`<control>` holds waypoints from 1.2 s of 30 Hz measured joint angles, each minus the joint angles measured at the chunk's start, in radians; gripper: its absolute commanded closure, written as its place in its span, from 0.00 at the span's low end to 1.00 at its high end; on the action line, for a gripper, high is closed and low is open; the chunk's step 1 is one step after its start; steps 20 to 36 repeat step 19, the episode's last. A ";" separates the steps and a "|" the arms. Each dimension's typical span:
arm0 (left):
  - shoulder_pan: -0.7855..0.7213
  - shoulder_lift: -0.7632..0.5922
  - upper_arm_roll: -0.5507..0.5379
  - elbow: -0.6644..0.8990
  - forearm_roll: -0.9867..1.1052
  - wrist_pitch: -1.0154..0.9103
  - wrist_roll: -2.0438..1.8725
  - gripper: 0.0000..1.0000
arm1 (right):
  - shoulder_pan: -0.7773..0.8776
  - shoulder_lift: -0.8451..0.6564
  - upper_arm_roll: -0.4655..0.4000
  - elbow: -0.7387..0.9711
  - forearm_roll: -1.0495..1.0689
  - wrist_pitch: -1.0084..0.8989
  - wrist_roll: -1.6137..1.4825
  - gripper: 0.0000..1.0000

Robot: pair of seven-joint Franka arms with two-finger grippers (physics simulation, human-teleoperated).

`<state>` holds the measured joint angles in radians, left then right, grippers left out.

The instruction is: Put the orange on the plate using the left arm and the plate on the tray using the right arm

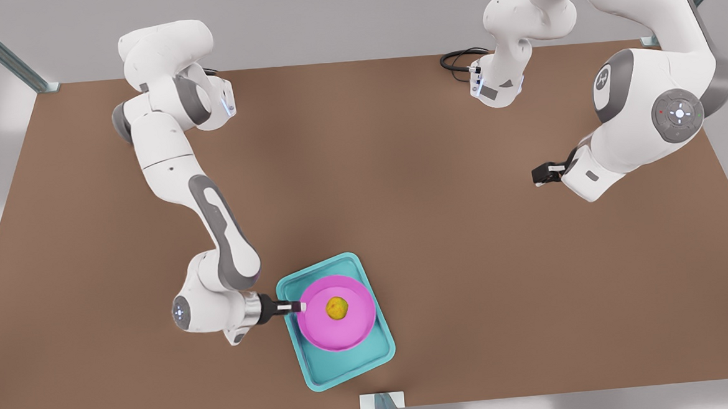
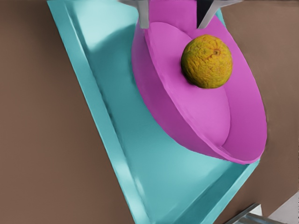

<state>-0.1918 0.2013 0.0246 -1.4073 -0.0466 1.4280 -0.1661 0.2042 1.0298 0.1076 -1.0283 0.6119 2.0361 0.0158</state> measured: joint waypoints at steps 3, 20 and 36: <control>0.000 -0.003 0.000 0.000 0.000 -0.001 0.000 0.00 | 0.015 0.001 0.000 0.000 -0.002 0.009 -0.024 0.00; 0.009 0.017 0.008 0.034 -0.009 0.003 0.010 0.00 | -0.154 -0.980 -0.021 -0.316 -0.744 -0.635 -0.204 0.00; 0.009 0.017 0.008 0.034 -0.009 0.003 0.010 0.00 | -0.154 -0.980 -0.021 -0.316 -0.744 -0.635 -0.204 0.00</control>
